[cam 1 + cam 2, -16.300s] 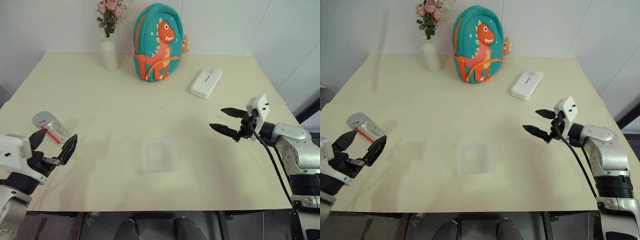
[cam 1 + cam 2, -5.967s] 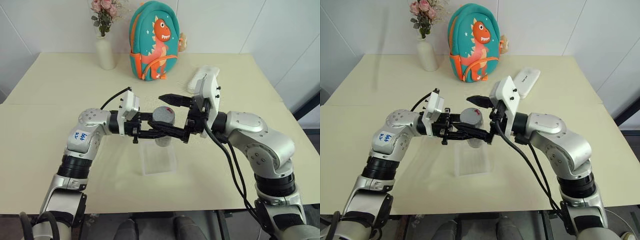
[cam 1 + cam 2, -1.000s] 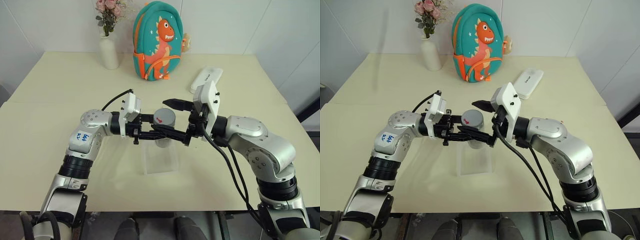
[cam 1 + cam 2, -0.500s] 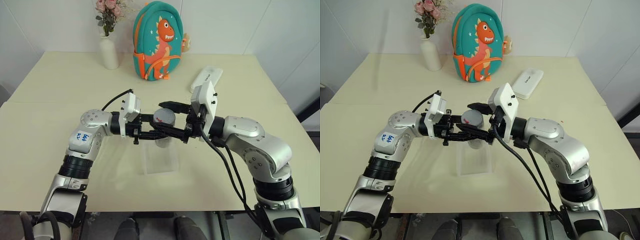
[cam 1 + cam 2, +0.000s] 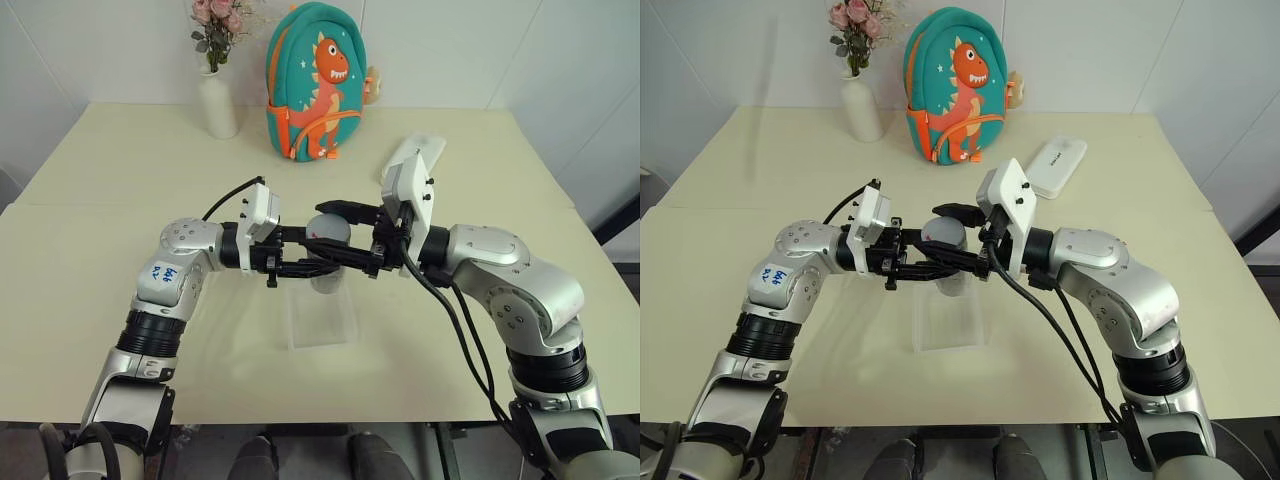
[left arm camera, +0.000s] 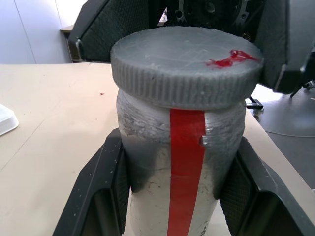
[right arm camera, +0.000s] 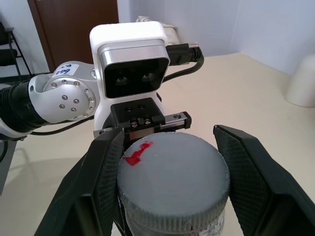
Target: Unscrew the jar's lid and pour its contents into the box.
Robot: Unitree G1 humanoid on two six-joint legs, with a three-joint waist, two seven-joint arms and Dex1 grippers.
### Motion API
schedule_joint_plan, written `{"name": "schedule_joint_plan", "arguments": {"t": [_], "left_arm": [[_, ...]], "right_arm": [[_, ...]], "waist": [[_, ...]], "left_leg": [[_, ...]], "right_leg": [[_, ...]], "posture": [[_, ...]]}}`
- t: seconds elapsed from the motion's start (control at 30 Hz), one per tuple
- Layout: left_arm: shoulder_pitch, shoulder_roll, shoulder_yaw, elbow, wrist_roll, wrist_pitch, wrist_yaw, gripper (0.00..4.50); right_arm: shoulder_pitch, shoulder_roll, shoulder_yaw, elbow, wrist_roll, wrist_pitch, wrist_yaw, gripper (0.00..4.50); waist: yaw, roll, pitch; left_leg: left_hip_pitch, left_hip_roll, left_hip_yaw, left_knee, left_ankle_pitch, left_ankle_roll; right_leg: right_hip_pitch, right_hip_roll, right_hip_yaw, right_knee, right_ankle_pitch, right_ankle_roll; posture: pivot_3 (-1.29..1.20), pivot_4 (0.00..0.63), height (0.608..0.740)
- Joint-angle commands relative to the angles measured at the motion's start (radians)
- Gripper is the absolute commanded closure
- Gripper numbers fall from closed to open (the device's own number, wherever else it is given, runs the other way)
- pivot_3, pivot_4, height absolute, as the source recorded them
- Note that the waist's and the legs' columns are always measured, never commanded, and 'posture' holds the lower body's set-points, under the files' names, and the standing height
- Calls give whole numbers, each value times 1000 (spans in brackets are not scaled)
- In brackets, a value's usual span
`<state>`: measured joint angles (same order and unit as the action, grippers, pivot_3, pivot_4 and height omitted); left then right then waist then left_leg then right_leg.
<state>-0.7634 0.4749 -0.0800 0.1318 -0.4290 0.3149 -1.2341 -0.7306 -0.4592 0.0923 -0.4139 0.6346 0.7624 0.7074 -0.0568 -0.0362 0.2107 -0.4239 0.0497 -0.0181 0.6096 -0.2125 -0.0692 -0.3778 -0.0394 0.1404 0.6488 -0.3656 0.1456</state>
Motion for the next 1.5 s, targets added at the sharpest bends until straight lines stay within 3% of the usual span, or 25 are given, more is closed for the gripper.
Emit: {"name": "schedule_joint_plan", "arguments": {"t": [0.03, 0.57, 1.5], "left_arm": [[9, -2, -26, -22, 6, -3, -19, 2508], [-44, 31, -44, 23, 10, -8, -101, 2508], [-56, 62, -74, 17, 0, 89, -133, 2508]], "right_arm": [[-57, -9, -48, -13, 12, -52, 26, 1935], [-186, -27, -83, 158, -12, -154, 183, 1935], [-286, -38, -83, 340, -74, -293, 281, 1935]], "waist": [[0, 0, 0], [-1, 1, 0], [-2, 1, 1]], "left_leg": [[0, 0, 0, 0, 0, 0], [0, 0, 0, 0, 0, 0], [0, 0, 0, 0, 0, 0]], "right_leg": [[0, 0, 0, 0, 0, 0], [0, 0, 0, 0, 0, 0], [0, 0, 0, -1, 0, 0]], "posture": [[0, 150, 740], [0, 150, 740], [0, 150, 740]]}}
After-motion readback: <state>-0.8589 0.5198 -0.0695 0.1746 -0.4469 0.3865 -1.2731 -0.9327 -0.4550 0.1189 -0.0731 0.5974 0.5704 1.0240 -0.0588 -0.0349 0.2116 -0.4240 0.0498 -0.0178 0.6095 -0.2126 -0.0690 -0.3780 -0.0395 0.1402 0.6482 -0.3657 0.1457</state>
